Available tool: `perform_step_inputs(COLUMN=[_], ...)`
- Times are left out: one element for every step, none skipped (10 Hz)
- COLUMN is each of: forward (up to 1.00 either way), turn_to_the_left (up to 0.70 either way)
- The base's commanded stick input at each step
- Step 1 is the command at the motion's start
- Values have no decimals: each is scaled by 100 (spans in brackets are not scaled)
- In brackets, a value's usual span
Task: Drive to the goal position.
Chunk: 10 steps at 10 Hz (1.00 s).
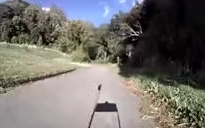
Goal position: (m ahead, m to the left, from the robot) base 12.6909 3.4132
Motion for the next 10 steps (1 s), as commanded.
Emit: perform_step_inputs(forward=[100, 100, 100, 100, 100, 100, 100, 100, 100, 100], turn_to_the_left=[0, 0, -8, -17, -25, -33, -36, -39, -26, -9])
